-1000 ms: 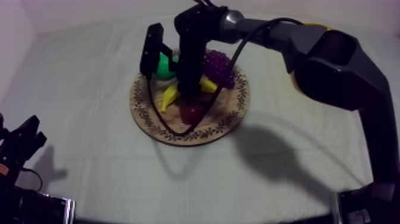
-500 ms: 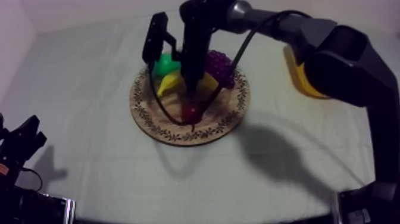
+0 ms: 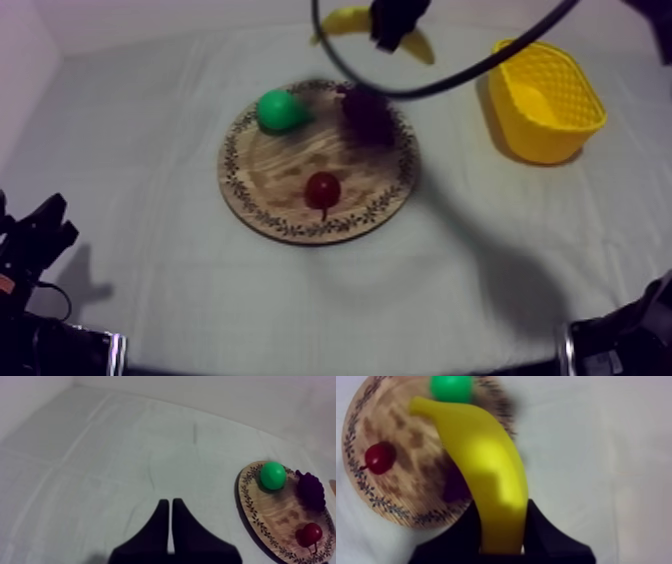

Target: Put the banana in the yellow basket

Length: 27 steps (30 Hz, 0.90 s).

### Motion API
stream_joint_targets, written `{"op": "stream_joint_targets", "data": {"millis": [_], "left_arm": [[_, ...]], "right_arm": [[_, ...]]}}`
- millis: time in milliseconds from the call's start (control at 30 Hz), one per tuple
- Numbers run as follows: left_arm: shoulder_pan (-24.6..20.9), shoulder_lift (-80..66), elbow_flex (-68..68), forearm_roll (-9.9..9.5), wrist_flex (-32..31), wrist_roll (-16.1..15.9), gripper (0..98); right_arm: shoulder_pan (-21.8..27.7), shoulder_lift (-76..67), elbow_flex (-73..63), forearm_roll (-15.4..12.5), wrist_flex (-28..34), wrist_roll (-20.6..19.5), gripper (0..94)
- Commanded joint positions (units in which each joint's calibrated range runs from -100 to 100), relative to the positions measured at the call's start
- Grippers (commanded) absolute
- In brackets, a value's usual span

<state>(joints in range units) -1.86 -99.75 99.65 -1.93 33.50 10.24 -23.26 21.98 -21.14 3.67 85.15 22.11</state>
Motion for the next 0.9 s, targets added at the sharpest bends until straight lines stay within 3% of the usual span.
{"op": "stream_joint_targets", "data": {"millis": [0,633,867], "left_arm": [[0.0,0.0,0.0,0.00,0.1,0.0,0.0],[0.0,0.0,0.0,0.00,0.1,0.0,0.0],[0.0,0.0,0.0,0.00,0.1,0.0,0.0]], "right_arm": [[1.8,-7.9,2.8,0.8,-1.0,-2.2,6.2],[15.1,-22.4,24.0,10.0,-11.4,-20.1,6.6],[18.3,-18.2,29.4,11.7,-14.7,-23.3,6.9]]}}
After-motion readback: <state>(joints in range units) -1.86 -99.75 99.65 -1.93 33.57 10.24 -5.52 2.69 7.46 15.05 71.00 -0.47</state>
